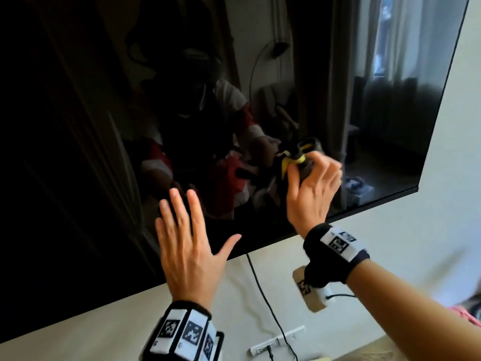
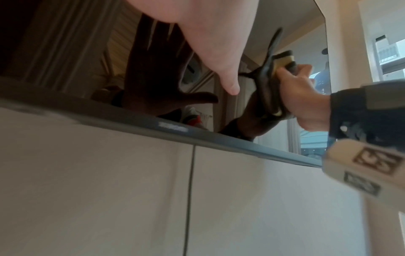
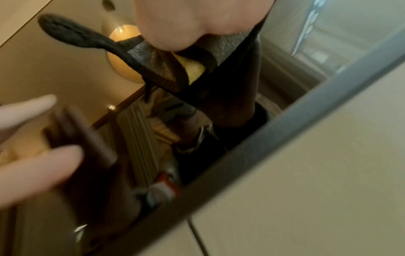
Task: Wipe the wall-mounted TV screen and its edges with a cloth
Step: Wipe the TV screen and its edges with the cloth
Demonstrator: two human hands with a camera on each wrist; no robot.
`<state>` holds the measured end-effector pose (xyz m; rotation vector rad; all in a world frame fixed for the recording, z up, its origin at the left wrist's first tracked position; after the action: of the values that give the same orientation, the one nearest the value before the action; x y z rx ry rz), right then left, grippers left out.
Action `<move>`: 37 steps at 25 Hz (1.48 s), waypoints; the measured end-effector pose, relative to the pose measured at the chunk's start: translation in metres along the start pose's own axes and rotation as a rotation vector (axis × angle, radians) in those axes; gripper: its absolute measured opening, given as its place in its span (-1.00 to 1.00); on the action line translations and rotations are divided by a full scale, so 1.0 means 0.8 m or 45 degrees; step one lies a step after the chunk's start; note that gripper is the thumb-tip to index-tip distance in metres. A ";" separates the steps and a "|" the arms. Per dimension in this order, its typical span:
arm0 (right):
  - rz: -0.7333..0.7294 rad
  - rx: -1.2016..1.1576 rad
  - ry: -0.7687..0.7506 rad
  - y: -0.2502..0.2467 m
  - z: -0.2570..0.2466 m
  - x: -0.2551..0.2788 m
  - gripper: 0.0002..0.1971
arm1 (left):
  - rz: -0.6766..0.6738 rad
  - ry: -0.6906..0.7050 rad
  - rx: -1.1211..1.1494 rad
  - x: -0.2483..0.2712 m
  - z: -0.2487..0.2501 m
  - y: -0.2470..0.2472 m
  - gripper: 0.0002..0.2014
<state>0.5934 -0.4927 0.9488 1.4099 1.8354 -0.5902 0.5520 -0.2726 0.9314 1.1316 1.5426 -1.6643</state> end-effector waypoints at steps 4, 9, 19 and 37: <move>0.193 -0.017 0.228 0.010 -0.025 -0.010 -0.62 | -0.031 -0.052 -0.087 0.021 -0.077 -0.008 0.05; -0.019 -0.013 -0.161 0.025 -0.070 0.053 -0.66 | -0.028 -0.050 -0.072 0.012 -0.106 -0.005 0.03; 0.173 0.005 0.007 0.047 -0.111 0.074 -0.68 | -0.046 -0.031 -0.032 0.012 -0.108 0.000 0.05; 0.141 -0.059 0.126 0.061 -0.185 0.092 -0.65 | 0.041 -0.266 -0.078 0.027 -0.291 -0.044 0.19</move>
<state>0.5905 -0.3248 0.9871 1.5225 1.8214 -0.4264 0.5551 -0.0366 0.9375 0.9149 1.4257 -1.6458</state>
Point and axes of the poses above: each hand's wrist, its own x-axis away from the middle knuckle, its own y-axis out of the palm, z = x × y, the point moved 2 cm from there along -x, towards the middle knuckle, and after that the axes turned 10 degrees about z, right-handed, at the moved point
